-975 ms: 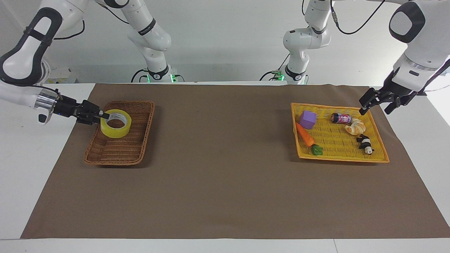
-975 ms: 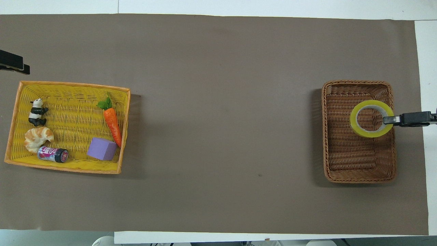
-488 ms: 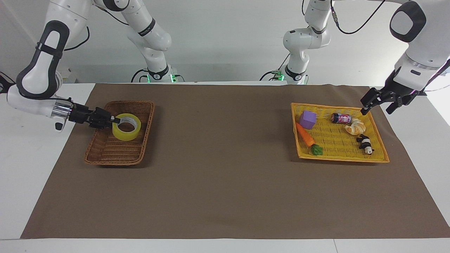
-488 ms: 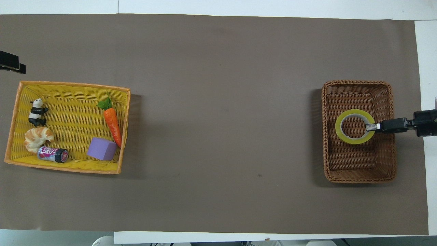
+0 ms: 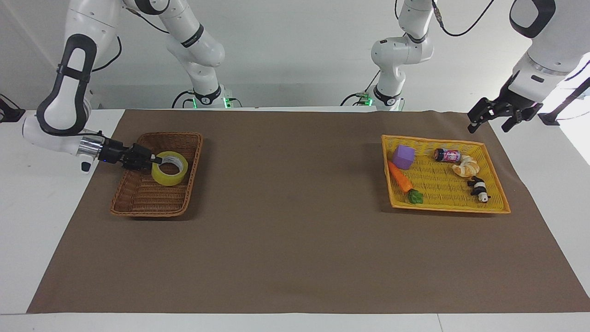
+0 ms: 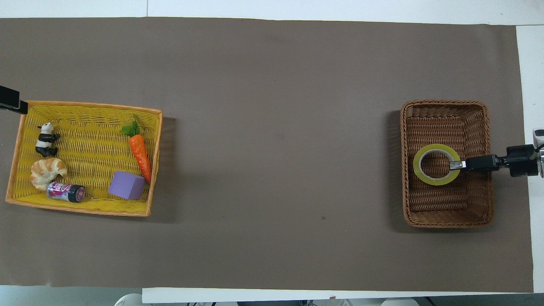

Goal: Move tape to another basket
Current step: 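Lower the tape into the wicker basket and open the right gripper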

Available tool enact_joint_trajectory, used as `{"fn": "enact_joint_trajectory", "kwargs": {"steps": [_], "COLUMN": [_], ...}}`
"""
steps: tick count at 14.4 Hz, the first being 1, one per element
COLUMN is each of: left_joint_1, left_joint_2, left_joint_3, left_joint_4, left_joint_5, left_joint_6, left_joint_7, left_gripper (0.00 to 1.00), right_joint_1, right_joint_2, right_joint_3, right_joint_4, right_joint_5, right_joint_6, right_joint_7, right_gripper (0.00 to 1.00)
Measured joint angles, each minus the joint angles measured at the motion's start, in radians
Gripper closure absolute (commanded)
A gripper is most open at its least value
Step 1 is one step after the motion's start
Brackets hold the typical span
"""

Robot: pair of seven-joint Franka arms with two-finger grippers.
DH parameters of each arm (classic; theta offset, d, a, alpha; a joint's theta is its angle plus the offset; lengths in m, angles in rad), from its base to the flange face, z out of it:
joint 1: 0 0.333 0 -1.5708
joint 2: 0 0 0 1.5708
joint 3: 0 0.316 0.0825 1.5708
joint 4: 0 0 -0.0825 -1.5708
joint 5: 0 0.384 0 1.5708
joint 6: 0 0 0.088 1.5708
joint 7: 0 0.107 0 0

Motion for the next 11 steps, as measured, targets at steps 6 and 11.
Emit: {"fn": "enact_joint_trajectory", "kwargs": {"steps": [6, 11], "left_joint_1": [-0.004, -0.002], "left_joint_2": [-0.004, -0.01], "left_joint_3": [0.0, 0.008], "left_joint_4": [-0.001, -0.031], "left_joint_5": [0.003, 0.003], "left_joint_6": [-0.019, -0.022], "left_joint_7": [0.0, 0.0], "left_gripper": [0.0, 0.0], "right_joint_1": [0.043, 0.064], "right_joint_2": [-0.021, -0.083], "right_joint_3": [0.003, 0.005], "right_joint_4": [0.041, 0.105], "right_joint_5": [-0.079, -0.179], "right_joint_6": [0.028, 0.029], "right_joint_7": [-0.028, -0.028], "right_gripper": [0.0, 0.0]}}
